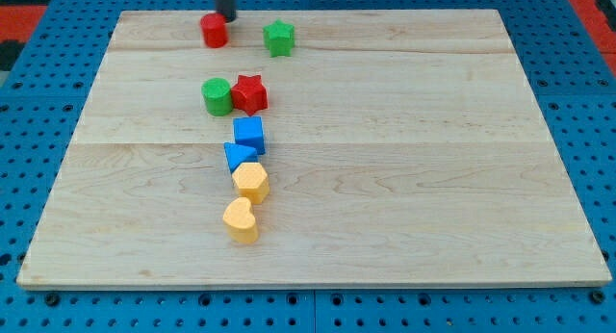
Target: Make a triangle with the red circle green circle and red star
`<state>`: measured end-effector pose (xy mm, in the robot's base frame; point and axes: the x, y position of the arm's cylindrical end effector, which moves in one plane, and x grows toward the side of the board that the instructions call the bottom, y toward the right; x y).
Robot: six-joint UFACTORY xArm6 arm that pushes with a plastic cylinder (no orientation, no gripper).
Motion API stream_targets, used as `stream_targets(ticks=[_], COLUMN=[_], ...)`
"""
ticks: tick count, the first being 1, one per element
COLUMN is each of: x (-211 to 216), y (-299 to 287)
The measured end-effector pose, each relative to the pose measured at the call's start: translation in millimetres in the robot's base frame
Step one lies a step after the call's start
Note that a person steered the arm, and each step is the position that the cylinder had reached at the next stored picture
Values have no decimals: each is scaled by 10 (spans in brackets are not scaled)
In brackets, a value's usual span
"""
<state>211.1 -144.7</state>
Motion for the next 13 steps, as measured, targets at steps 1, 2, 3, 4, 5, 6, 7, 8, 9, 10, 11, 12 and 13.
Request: stream_targets(ticks=[1,2,3,4,5,6,7,8,9,10,11,12,13], x=[238,430,610,727,807,1192,1550,1719,1718,1718,1722,1748,1748], y=[-70,-71,-71,366,960,1375,1223,985,614,293,132,-81,-343])
